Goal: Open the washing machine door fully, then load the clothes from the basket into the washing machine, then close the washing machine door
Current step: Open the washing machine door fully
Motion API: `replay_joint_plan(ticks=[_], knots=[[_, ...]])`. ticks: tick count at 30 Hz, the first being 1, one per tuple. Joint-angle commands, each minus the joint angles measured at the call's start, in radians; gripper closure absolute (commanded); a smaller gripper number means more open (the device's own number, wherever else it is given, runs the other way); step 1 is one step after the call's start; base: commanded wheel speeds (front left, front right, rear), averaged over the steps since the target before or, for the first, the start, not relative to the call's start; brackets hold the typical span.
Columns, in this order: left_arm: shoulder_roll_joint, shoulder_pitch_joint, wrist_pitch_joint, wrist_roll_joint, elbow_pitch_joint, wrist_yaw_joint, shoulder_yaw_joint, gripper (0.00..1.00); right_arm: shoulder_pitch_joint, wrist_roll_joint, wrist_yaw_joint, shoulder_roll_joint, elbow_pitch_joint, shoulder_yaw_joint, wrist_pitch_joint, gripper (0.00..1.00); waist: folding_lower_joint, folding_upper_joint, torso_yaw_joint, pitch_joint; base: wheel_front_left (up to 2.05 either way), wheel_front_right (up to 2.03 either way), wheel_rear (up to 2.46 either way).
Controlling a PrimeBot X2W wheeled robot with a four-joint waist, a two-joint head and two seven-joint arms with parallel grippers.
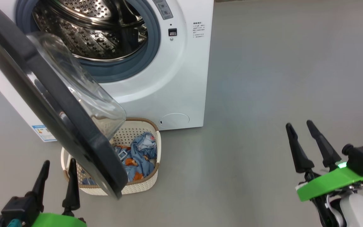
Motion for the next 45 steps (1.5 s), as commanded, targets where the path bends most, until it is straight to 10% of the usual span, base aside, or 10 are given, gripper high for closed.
replay_joint_plan(ticks=[1, 22, 45], knots=[[0.012, -0.001, -0.006, 0.013, -0.030, 0.002, 0.036, 0.00, 0.022, -0.042, 0.002, 0.006, -0.041, 0.001, -0.009, 0.00, 0.0000, 0.0000, -0.002, 0.000, 0.00, 0.00, 0.00], [0.004, 0.065, -0.006, 0.015, -0.069, 0.022, 0.024, 0.00, 0.213, -0.324, 0.002, 0.128, -0.135, -0.140, -0.009, 0.00, 0.0000, 0.0000, 0.006, -0.016, 0.00, 0.00, 0.00], [0.003, 0.078, -0.006, -0.009, -0.079, 0.045, 0.004, 0.00, 0.236, -0.376, 0.002, 0.161, -0.128, -0.157, -0.009, 0.00, 0.0000, 0.0000, 0.022, -0.013, 0.00, 0.00, 0.00]])
